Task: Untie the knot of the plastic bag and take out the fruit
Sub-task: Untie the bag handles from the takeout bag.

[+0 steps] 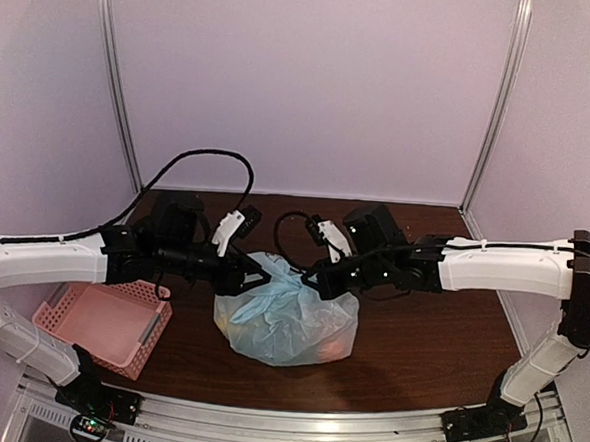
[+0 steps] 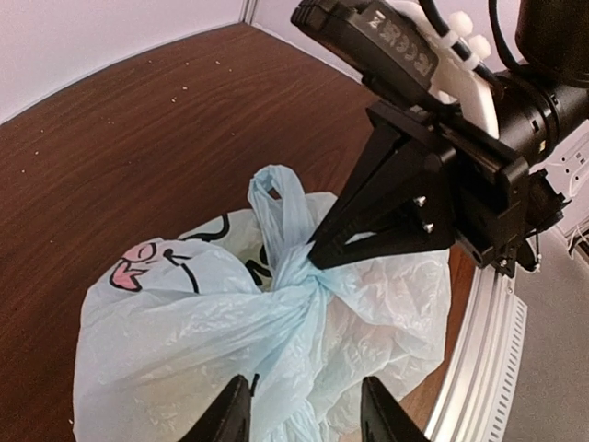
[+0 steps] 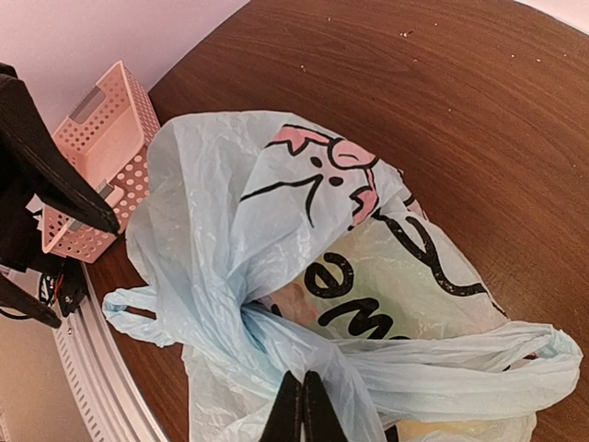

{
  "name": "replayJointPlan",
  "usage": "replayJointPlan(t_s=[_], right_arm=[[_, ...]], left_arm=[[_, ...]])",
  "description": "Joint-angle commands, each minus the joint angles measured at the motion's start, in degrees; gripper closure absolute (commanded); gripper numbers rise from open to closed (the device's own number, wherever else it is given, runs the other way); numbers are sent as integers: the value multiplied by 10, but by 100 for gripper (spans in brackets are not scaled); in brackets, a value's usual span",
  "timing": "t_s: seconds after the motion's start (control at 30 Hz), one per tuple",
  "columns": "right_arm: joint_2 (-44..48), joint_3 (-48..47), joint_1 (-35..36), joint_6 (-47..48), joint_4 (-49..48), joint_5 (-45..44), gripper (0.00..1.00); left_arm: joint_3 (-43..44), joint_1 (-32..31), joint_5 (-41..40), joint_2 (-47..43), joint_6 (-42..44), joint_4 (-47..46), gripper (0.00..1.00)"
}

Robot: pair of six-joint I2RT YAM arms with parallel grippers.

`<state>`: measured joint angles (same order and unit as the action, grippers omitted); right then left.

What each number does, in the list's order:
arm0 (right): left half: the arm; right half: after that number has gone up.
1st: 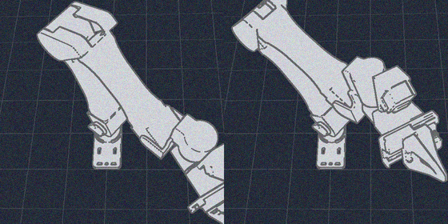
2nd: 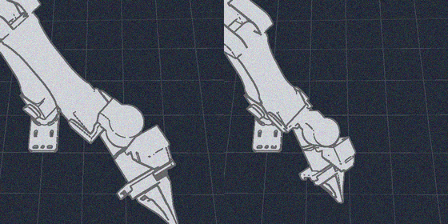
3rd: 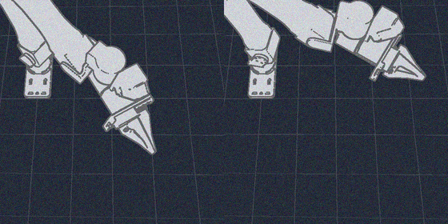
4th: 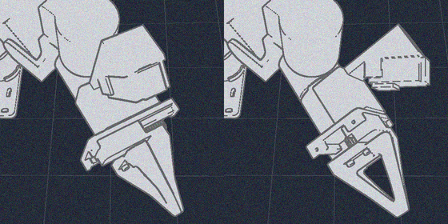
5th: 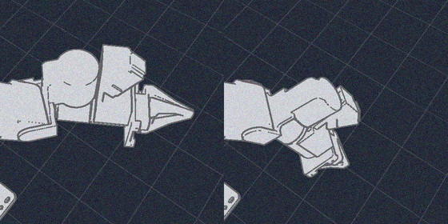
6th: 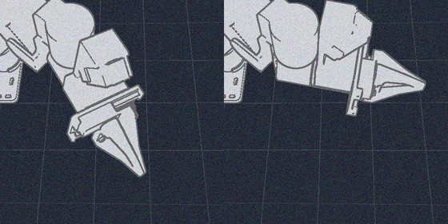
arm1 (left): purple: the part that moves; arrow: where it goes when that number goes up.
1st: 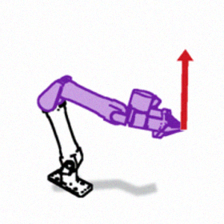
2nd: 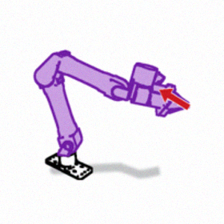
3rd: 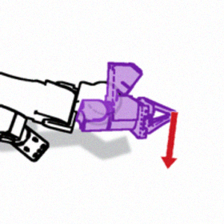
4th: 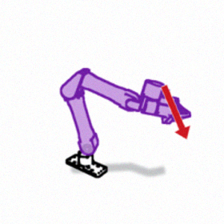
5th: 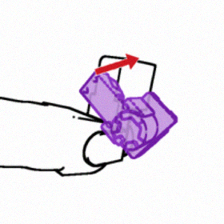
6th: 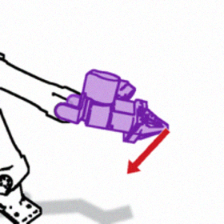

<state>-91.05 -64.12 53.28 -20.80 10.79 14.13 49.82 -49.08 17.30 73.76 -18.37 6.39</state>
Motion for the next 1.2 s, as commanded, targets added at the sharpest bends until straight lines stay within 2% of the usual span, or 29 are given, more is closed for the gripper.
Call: replayJointPlan(t_s=[0.0, 0.2, 0.8, 1.0, 1.17], right_arm=[[13, 7, -4, -5, -11, 6, 100], [12, 5, -4, -8, -12, 7, 100], [12, 6, -4, -11, -19, 14, 100], [13, 7, -4, -11, -19, 15, 100], [12, 7, -4, -11, -21, 15, 100]], left_arm=[[8, -6, 10, 25, 7, -18, 61], [26, -14, 6, 52, 29, 4, 63], [71, -49, -82, 96, 72, 47, 57], [71, -57, -122, 100, 74, 54, 66], [70, -62, -126, 103, 70, 54, 66]])
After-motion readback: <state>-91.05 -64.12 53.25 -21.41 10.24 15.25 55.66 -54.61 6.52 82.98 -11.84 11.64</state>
